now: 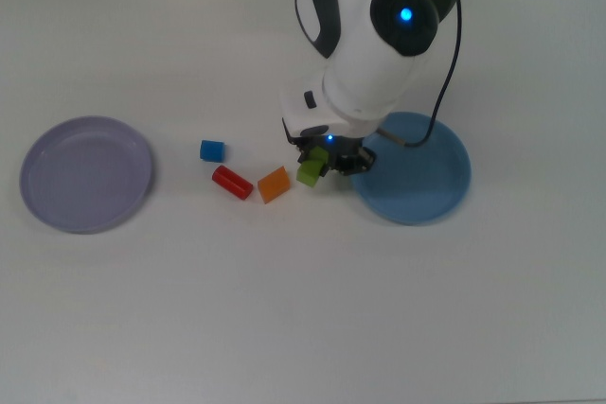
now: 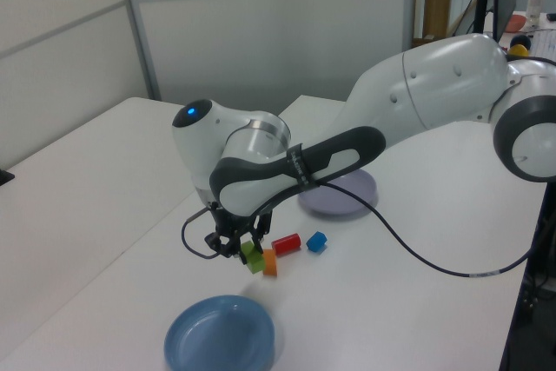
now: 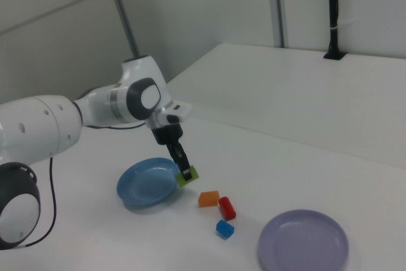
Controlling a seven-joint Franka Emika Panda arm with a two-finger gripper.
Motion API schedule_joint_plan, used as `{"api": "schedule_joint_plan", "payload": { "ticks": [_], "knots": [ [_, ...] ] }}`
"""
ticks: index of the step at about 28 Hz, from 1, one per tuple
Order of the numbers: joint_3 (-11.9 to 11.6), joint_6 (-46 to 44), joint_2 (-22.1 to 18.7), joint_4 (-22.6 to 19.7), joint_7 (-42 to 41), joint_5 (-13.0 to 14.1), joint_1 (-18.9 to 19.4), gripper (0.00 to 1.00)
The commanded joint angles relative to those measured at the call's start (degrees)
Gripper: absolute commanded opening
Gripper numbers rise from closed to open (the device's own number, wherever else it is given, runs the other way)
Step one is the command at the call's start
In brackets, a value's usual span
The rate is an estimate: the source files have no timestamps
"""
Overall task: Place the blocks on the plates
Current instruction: 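Carry the green block onto the light blue plate and release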
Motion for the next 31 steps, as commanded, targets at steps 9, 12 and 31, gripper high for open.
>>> {"api": "schedule_joint_plan", "payload": {
  "ticks": [9,12,31],
  "knots": [
    [2.71,5.13,-0.38,-1.89,-0.3,-0.87,5.28,0.0],
    [2.71,5.39,1.11,-1.98,-0.21,-0.95,6.6,0.0],
    [2.71,4.78,2.69,-2.77,-0.38,-1.04,7.66,1.0]
  ]
}}
